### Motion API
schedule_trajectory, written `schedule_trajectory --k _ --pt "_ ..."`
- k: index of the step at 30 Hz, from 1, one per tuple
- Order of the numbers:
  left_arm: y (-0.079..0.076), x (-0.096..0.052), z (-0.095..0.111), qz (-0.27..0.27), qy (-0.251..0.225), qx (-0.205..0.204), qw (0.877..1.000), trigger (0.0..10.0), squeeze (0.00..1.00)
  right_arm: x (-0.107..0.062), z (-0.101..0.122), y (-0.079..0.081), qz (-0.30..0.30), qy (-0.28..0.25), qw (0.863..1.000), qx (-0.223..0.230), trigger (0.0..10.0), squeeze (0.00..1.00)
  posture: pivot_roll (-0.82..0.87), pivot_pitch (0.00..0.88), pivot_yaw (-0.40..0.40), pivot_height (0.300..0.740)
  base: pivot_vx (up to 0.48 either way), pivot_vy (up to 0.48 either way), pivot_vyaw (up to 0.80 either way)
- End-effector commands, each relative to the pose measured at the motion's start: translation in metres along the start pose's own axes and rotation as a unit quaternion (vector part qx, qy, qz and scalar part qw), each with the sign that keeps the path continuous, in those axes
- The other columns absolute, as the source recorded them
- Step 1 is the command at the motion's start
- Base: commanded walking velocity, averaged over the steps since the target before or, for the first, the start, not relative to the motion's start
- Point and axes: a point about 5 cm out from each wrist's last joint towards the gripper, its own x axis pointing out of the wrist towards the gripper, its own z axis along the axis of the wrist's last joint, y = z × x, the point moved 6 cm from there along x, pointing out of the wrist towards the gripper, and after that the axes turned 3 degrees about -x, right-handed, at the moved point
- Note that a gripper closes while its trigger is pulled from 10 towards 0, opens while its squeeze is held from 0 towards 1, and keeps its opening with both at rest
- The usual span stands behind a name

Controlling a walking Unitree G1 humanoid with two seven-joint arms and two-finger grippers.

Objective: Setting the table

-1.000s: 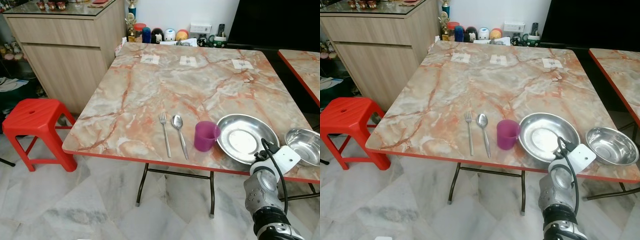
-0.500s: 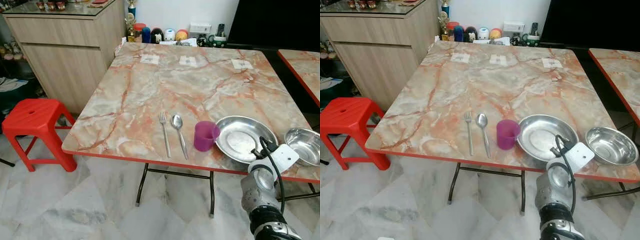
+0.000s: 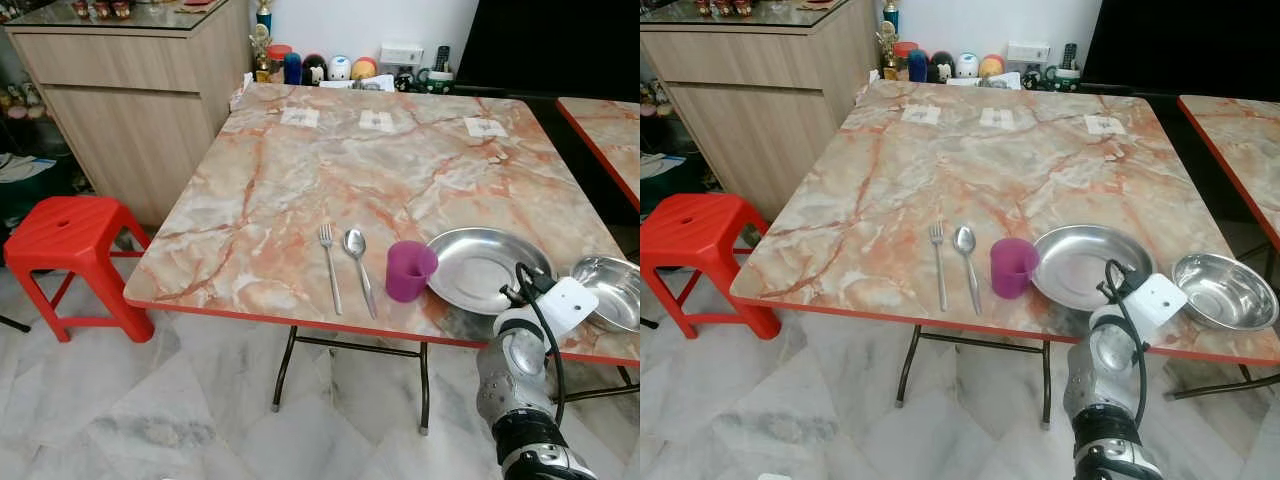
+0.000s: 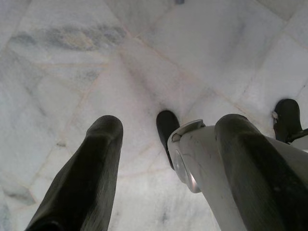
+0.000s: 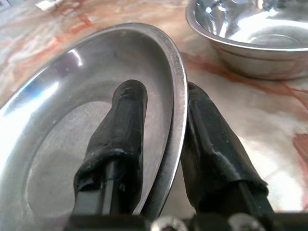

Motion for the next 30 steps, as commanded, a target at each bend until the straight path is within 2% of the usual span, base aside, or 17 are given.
schedule_trajectory --k 1,7,10,19,22,26,27,29,30 --pt "-0.001 -0.003 -0.010 -0.003 0.013 0.012 1.000 10.0 0.00 0.000 0.015 0.010 0.018 -0.032 0.999 0.007 0.0 0.00 0.06 0.123 -0.029 0.740 0.000 0.000 0.00" --pt "-0.003 -0.003 -0.011 -0.005 0.016 0.013 1.000 10.0 0.00 -0.003 0.030 0.020 0.038 -0.074 0.996 -0.011 0.0 0.00 0.06 0.124 -0.030 0.740 0.000 0.000 0.00" --pt "-0.004 -0.003 -0.012 -0.005 0.017 0.013 1.000 10.0 0.00 -0.004 0.036 0.020 0.035 -0.089 0.995 -0.008 0.0 0.00 0.06 0.124 -0.030 0.740 0.000 0.000 0.00" --pt "-0.006 -0.002 -0.012 -0.009 0.017 0.010 1.000 10.0 0.00 -0.004 0.056 0.021 0.032 -0.135 0.990 -0.035 0.0 0.00 0.06 0.126 -0.031 0.740 0.000 0.000 0.00" --pt "-0.007 -0.002 -0.011 -0.009 0.015 0.008 1.000 10.0 0.00 -0.003 0.080 0.017 0.022 -0.176 0.983 -0.038 0.0 0.00 0.06 0.127 -0.030 0.740 0.000 0.000 0.00" --pt "-0.008 -0.002 -0.012 -0.010 0.015 0.009 1.000 10.0 0.00 -0.004 0.090 0.014 0.015 -0.193 0.980 -0.037 0.0 0.00 0.05 0.125 -0.031 0.740 0.000 0.000 0.00" --pt "-0.008 -0.003 -0.012 -0.010 0.014 0.009 1.000 10.0 0.00 -0.005 0.099 0.010 0.008 -0.208 0.978 -0.034 10.0 0.00 0.05 0.125 -0.031 0.740 0.000 0.000 0.00" --pt "-0.008 -0.003 -0.012 -0.010 0.014 0.009 1.000 10.0 0.00 -0.005 0.099 0.010 0.008 -0.208 0.978 -0.034 10.0 0.00 0.05 0.125 -0.031 0.740 0.000 0.000 0.00" --pt "-0.009 -0.003 -0.012 -0.010 0.013 0.008 1.000 10.0 0.00 -0.007 0.106 0.006 0.001 -0.220 0.975 -0.028 10.0 0.00 0.05 0.125 -0.031 0.740 0.000 0.000 0.00"
